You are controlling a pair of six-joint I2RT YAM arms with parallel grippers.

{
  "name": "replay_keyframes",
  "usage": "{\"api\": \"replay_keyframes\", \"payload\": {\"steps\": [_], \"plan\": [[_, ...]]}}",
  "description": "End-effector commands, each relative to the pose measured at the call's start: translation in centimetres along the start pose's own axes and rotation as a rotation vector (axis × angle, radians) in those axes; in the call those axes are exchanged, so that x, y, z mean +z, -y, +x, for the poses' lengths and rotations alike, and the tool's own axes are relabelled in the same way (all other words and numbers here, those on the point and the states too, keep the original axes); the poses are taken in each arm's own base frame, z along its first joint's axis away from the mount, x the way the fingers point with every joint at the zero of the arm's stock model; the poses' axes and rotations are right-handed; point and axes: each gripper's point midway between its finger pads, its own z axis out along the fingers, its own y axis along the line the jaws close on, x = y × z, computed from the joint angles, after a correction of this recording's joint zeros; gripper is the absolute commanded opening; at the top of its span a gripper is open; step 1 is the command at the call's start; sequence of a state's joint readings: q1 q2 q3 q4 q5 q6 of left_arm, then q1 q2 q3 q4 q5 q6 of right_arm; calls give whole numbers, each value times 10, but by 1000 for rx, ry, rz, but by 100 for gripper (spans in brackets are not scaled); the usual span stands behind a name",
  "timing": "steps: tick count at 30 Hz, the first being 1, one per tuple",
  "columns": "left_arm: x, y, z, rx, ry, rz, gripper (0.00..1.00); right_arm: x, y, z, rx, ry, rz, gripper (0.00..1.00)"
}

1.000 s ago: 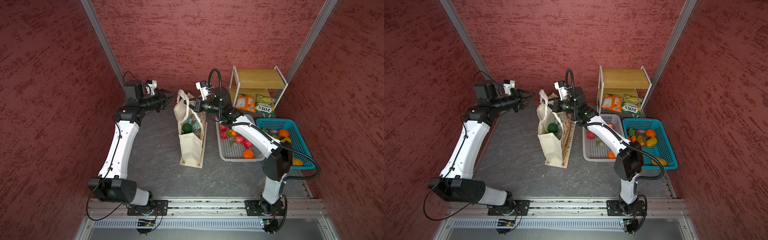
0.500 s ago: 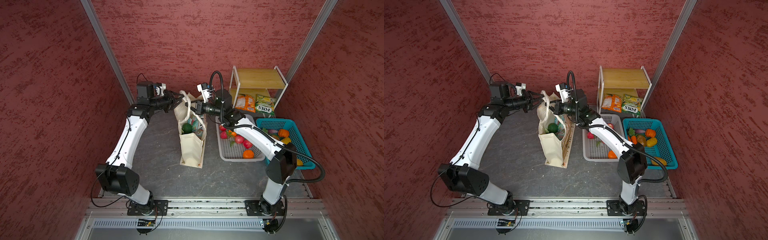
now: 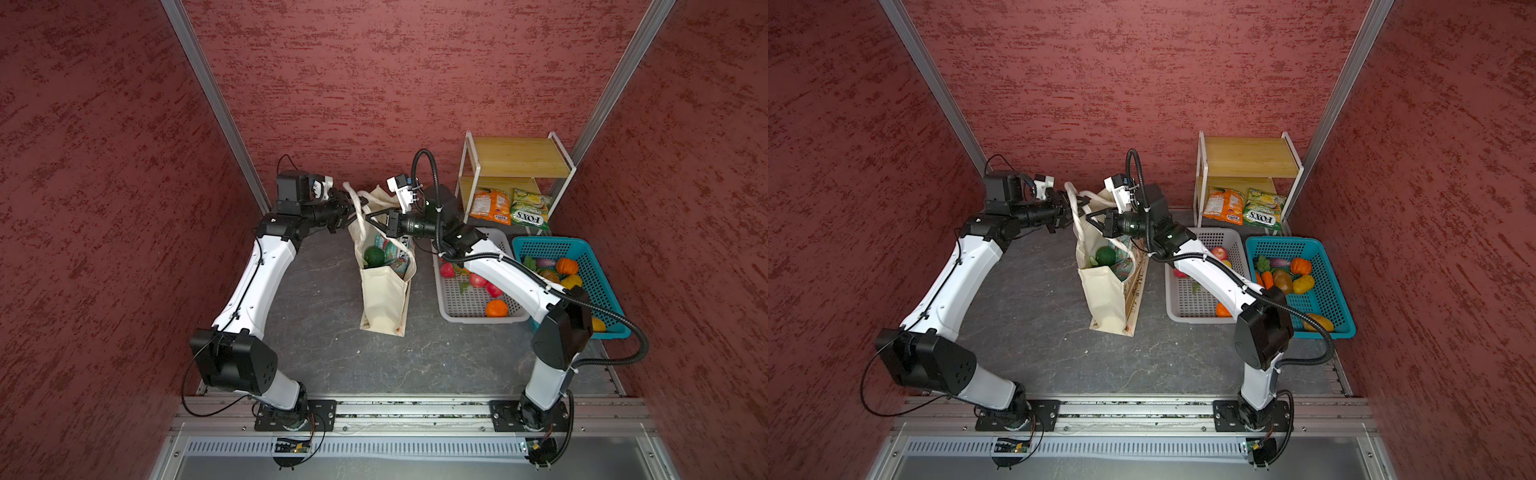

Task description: Place the food into the grocery bag and tie it

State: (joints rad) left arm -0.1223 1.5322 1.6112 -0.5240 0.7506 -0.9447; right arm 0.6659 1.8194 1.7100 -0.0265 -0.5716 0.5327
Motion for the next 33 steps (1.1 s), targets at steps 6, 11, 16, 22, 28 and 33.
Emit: {"api": "replay_keyframes", "payload": {"steps": [6, 11, 16, 22, 28, 33], "plan": [[6, 10, 2, 39, -23, 1, 37, -9, -25, -7, -72, 12, -38, 0], [9, 6, 11, 45, -74, -42, 30, -13, -27, -10, -107, 21, -23, 0], [11, 9, 14, 64, -101, -63, 24, -13, -29, -11, -120, 19, -32, 0], [16, 16, 17, 90, -134, -75, 15, -16, -35, -12, -151, 18, -44, 0], [12, 30, 16, 125, -141, -49, 0, -25, -36, -17, -185, 34, -14, 5], [12, 36, 14, 131, -151, -26, 0, -51, -28, -30, -224, 61, 78, 45]]}}
